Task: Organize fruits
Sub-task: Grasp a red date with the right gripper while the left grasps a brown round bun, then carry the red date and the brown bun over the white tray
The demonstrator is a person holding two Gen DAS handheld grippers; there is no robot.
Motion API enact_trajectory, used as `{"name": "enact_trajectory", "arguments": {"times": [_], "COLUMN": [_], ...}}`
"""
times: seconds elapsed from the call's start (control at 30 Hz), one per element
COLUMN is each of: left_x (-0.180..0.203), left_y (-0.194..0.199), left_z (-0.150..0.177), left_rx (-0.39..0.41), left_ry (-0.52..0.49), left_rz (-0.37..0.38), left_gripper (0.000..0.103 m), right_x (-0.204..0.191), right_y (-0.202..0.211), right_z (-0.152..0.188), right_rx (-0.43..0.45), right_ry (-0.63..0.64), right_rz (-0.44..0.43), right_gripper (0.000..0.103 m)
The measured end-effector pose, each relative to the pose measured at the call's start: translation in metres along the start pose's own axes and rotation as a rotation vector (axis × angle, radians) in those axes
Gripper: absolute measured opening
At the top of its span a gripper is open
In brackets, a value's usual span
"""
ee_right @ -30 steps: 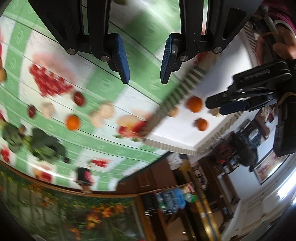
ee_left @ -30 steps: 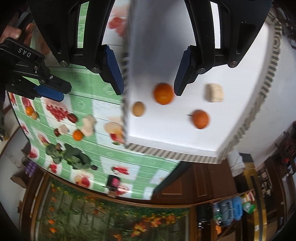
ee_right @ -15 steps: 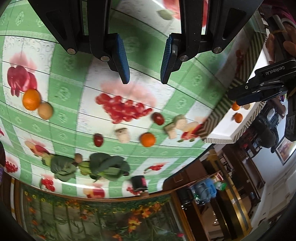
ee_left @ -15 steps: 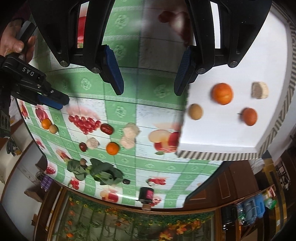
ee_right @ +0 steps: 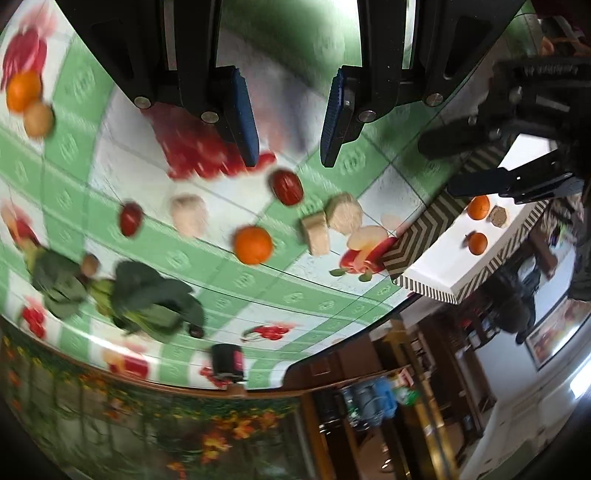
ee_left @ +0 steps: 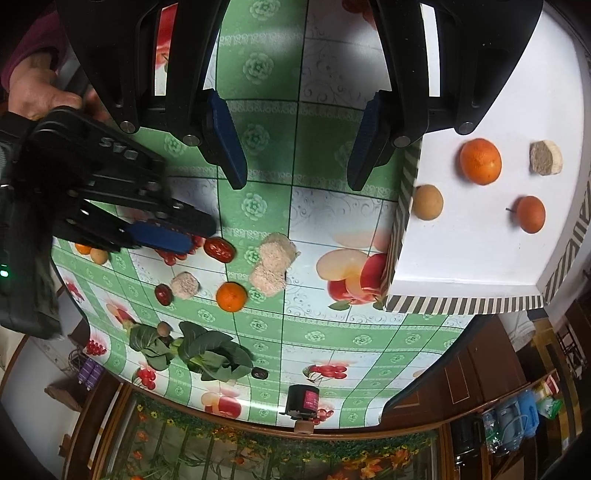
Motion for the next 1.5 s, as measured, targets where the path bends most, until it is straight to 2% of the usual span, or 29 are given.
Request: {"name": "enact_trajectory", "arguments": {"times": [0.17, 0.27, 0.3, 0.47, 0.63, 0.77, 0.9, 0.93, 0.97, 1.0, 1.03, 1.27, 1.5], "left_x": [0.0, 0.002, 0.003, 0.011, 0.018, 0.019, 0.017, 0.017, 0.016, 0.017, 0.017, 0.016, 0.023], "left_y": [-0.007, -0.012, -0.014, -0.025, -0.044, -0.06, -0.066, -0.067, -0.067, -0.068, -0.068, -0.06, -0.038], "left_z": [-0.006, -0.011, -0.014, -0.025, -0.035, -0.037, -0.042, -0.042, -0.043, -0.044, -0.044, -0.039, -0.031], "left_rx": [-0.008, -0.018, -0.02, -0.032, -0.058, -0.094, -0.078, -0.074, -0.066, -0.061, -0.057, -0.048, -0.011], "left_ry": [-0.002, -0.001, 0.001, -0.015, -0.048, -0.053, -0.041, -0.037, -0.038, -0.044, -0.05, -0.037, -0.061], "left_rz": [-0.001, 0.005, 0.008, 0.014, 0.001, 0.002, 0.006, 0.014, 0.02, 0.014, 0.007, 0.04, 0.034], "left_gripper": [0.057, 0.057, 0.057, 0.057, 0.057, 0.057, 0.056, 0.055, 0.047, 0.034, 0.028, 0.028, 0.028], "right_x": [-0.005, 0.001, 0.003, 0.011, 0.021, 0.024, 0.023, 0.022, 0.022, 0.022, 0.022, 0.021, 0.013], "right_y": [-0.025, -0.026, -0.025, -0.009, 0.021, 0.026, 0.024, 0.023, 0.022, 0.022, 0.02, 0.021, 0.026], "right_z": [-0.007, -0.01, -0.01, -0.002, 0.004, 0.008, 0.01, 0.01, 0.011, 0.012, 0.013, 0.014, 0.016], "right_rx": [-0.015, 0.0, -0.003, -0.008, 0.041, 0.047, 0.046, 0.045, 0.043, 0.04, 0.035, 0.028, 0.031], "right_ry": [0.057, 0.03, 0.023, -0.006, -0.054, -0.08, -0.082, -0.081, -0.079, -0.077, -0.076, -0.084, -0.085], "right_rz": [0.02, 0.001, -0.006, 0.001, -0.001, -0.013, -0.025, -0.028, -0.03, -0.031, -0.031, -0.031, -0.029], "right_gripper": [0.032, 0.02, 0.02, 0.019, 0.02, 0.02, 0.02, 0.02, 0.02, 0.02, 0.02, 0.02, 0.02]}}
Point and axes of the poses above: each gripper's, at about its wrist camera, not at the fingertips, and y roughly against the way its jaws point, x to its right, z to its underside, the point moved 1 cm from there along -y, roughly the way its jaws point, and after that the axes turned 5 degrees about x, right-handed, at the moved point
